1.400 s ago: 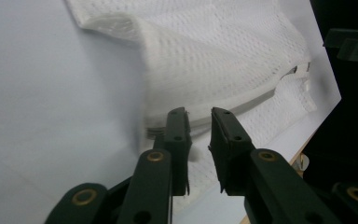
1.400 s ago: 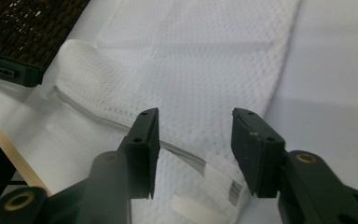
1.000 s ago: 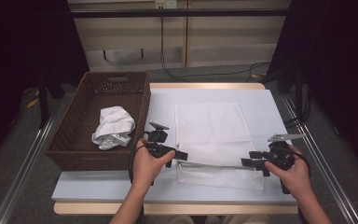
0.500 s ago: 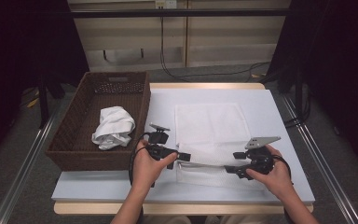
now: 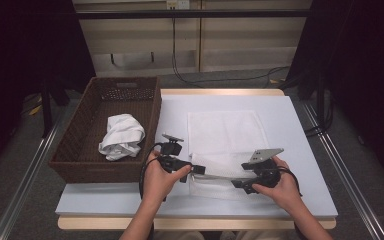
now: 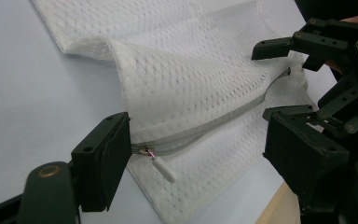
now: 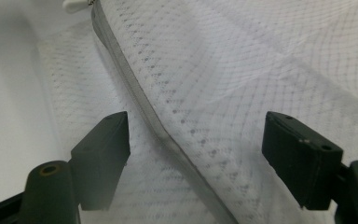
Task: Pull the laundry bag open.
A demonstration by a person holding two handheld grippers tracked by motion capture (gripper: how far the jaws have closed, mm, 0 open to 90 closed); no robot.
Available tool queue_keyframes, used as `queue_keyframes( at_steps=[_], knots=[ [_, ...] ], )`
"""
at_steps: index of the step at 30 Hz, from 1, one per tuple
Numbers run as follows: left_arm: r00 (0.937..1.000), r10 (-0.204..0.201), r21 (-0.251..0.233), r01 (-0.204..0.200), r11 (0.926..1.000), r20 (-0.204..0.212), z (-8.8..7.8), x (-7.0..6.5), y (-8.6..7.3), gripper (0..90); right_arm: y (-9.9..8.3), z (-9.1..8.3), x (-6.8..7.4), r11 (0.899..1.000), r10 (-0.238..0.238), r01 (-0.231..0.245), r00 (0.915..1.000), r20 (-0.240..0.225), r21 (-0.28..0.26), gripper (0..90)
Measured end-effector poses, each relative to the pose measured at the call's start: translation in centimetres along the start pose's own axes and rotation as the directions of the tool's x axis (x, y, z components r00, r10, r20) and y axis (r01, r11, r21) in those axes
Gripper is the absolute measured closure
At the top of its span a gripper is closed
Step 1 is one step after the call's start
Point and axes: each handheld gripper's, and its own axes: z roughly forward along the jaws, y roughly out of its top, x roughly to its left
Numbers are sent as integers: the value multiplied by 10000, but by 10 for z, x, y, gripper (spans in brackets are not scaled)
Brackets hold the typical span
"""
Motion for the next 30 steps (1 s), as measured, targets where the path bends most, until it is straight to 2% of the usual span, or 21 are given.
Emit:
queue_keyframes(
  at_steps=[2, 3, 7, 8, 9, 11, 12, 15, 18, 19, 21, 23, 25, 27, 28, 30],
  knots=[
    [10000, 26, -7, -26, 10000, -25, -1, 0, 0, 227, 2, 4, 2, 9998, -184, 182, 9997, 167, 117, 245],
    [9998, -183, -147, 183, 9997, -3, -1, -1, 0, 227, 2, 6, 2, 9995, -268, 263, 9993, 247, 198, 260],
    [9997, -230, -217, 228, 9995, -76, -1, -1, -1, 223, 4, 10, 2, 9979, -507, 485, 9973, 539, 418, 285],
    [10000, -14, -51, 14, 10000, -86, -2, 1, -1, 223, 4, 11, 3, 9979, -473, 444, 9969, 628, 469, 287],
    [10000, 21, -24, -21, 10000, -70, -2, 1, -1, 223, 4, 11, 3, 9972, -494, 455, 9966, 667, 587, 291],
    [9999, 103, -2, -103, 9999, -110, -3, 1, -1, 223, 4, 10, 1, 9984, -365, 336, 9973, 635, 457, 302],
    [9999, 68, -51, -68, 10000, -101, -3, 1, -1, 223, 5, 9, 1, 9982, -436, 402, 9962, 755, 454, 312],
    [9999, -145, -219, 143, 9997, -76, -3, -1, -1, 221, 6, 7, -2, 9993, -202, 175, 9963, 830, 337, 352],
    [9999, -124, -207, 123, 9997, -57, -3, -1, -1, 218, 5, 7, -4, 9998, -66, 46, 9955, 943, 216, 371],
    [9999, -92, -194, 90, 9998, -93, -4, -1, -1, 218, 5, 6, -5, 9998, -30, 9, 9957, 925, 220, 408],
    [9999, -75, -209, 74, 9998, -82, -3, -2, -1, 216, 6, 4, -8, 9997, -33, 14, 9966, 818, 234, 422],
    [10000, -60, -185, 59, 9998, -78, -3, -2, -1, 216, 7, 3, -8, 9997, 120, -140, 9950, 991, 200, 450],
    [9999, 121, -22, -121, 9999, -89, -3, 0, -1, 215, 7, 2, -9, 9998, 38, -55, 9950, 1001, 169, 456],
    [9999, 81, -15, -82, 10000, -111, -3, 0, -1, 212, 7, 3, -10, 9999, 38, -51, 9962, 866, 155, 467],
    [9999, 78, -18, -78, 10000, -105, -3, 0, -1, 210, 7, 3, -10, 9998, 63, -82, 9953, 968, 190, 464],
    [10000, 73, 1, -73, 10000, -64, -3, 0, -1, 210, 7, 3, -8, 9998, 62, -75, 9972, 750, 163, 467]
  ],
)
